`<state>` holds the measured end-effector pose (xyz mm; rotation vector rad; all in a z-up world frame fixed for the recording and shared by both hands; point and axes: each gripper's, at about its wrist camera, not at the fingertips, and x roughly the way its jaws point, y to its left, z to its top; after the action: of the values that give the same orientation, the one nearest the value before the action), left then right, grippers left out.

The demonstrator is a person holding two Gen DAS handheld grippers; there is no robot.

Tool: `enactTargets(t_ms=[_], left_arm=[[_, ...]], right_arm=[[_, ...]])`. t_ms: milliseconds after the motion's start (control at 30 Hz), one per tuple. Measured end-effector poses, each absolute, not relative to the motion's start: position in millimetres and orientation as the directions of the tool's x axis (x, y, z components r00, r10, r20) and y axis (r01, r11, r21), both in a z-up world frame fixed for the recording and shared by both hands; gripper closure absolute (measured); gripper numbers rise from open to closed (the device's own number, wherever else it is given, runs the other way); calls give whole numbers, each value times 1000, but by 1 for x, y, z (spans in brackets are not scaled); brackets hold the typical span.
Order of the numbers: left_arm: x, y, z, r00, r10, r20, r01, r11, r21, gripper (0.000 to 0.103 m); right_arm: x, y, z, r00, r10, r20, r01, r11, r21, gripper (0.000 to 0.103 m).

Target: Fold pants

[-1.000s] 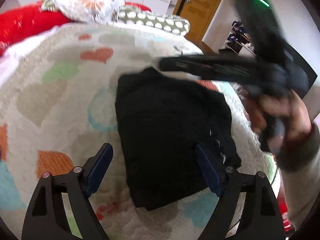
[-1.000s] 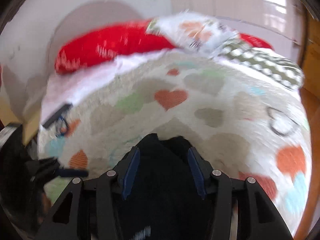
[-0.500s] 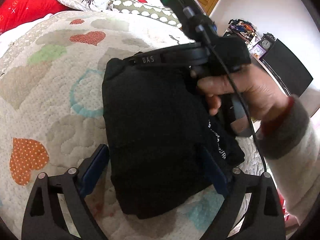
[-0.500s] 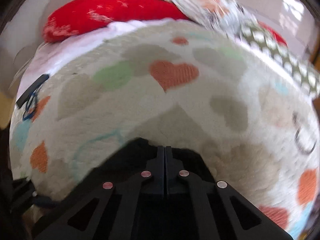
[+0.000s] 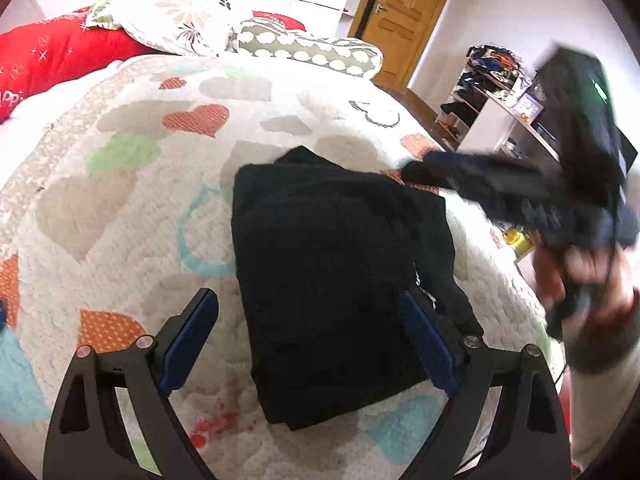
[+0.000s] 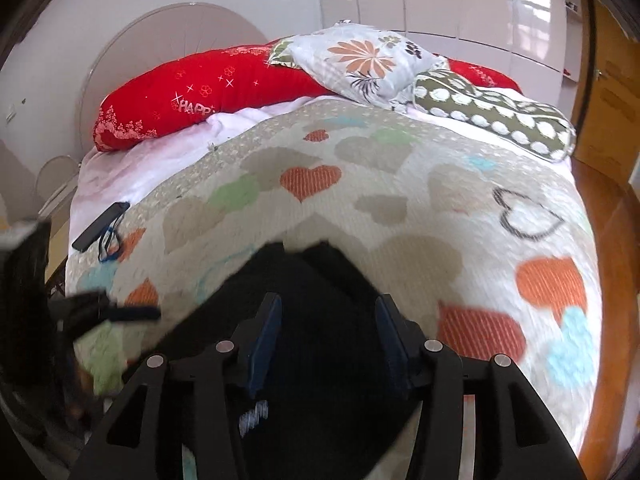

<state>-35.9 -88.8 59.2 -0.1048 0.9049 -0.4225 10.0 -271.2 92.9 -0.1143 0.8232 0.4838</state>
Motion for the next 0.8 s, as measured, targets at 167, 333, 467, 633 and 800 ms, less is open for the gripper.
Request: enactTargets(t_ms=[167,333,467,633,800], left_arm=[[-39,-89,61,562,-365,-743,302,926,-226,10],[-42,-93,54,563,-329,-758,288,938,-193,10],[-45,-96,49,552,-322,-769,285,940,-189,10],[-46,-99,46,548,-321,-772,286,940,-187,10],[-44,-102,39,536,-325,-779,281,939,-198,8]], right_arm=[[-14,-278,81,565,387,-728,-429,892,141,51],[-27,-272,61,553,347,-757,-415,903,111,51],[-29,-282,49,549,342,-762,-375,916,141,51],[-27,-296,30,539,339,-771,-311,931,192,45],[-31,-304,21,560,369,-742,-300,925,234,43]])
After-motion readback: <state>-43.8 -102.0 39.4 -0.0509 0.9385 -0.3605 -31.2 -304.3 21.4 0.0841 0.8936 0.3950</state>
